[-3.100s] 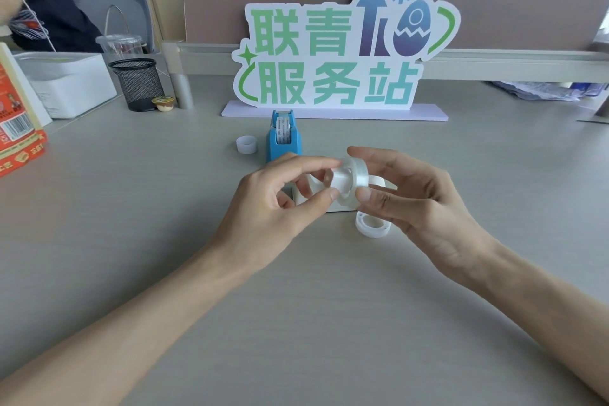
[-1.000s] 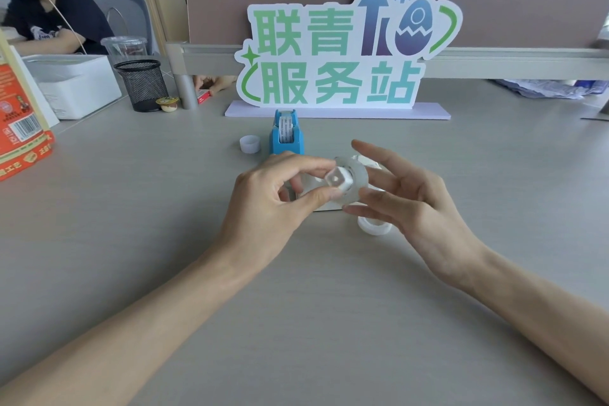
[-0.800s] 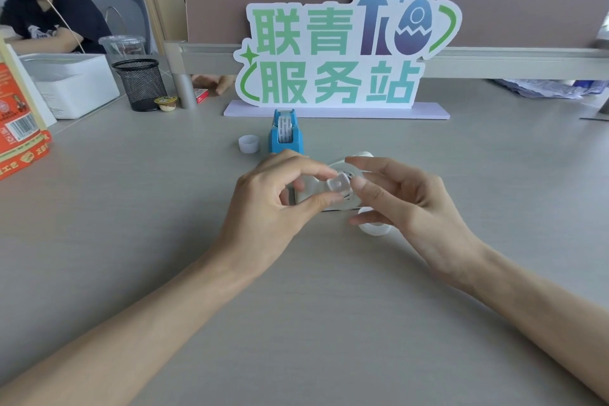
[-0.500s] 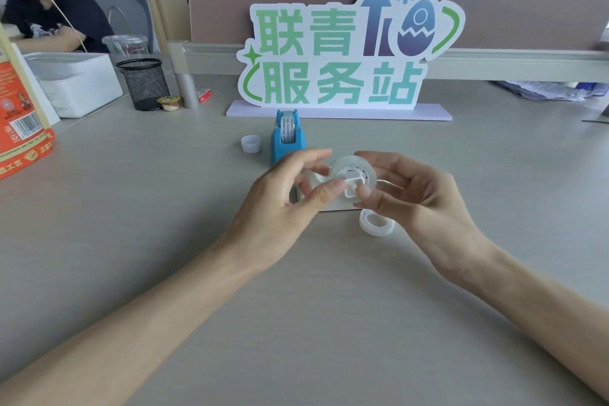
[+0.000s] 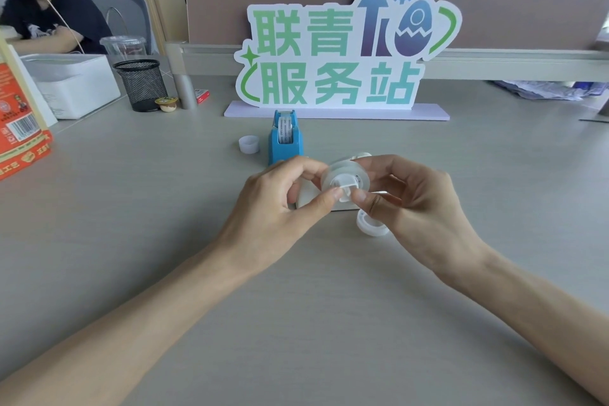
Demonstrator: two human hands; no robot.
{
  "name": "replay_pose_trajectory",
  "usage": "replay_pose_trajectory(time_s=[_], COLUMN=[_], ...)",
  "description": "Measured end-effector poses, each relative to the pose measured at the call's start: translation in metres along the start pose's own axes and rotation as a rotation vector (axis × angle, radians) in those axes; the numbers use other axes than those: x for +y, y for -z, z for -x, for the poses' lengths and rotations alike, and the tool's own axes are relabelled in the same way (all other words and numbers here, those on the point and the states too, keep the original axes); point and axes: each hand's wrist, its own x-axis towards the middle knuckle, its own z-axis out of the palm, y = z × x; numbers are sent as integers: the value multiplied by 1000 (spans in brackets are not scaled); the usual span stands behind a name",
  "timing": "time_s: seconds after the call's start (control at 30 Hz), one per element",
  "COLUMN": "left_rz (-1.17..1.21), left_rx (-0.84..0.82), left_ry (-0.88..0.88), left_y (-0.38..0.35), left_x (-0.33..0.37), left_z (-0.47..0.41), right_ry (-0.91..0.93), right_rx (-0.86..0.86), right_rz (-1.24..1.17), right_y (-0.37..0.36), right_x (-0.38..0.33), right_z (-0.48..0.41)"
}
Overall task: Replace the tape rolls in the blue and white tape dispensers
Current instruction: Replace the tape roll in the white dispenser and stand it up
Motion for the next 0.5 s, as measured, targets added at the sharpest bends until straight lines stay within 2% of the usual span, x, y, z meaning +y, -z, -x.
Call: replay_pose_trajectory(time_s=[0.5], left_rz=[-66], left_rx=[66], left_ry=[-74], left_y=[-2], left_x=[8], left_z=[2], right_ry=[5], right_rx=[17], right_rz=[5], right_y=[0], right_x=[-2], right_z=[1])
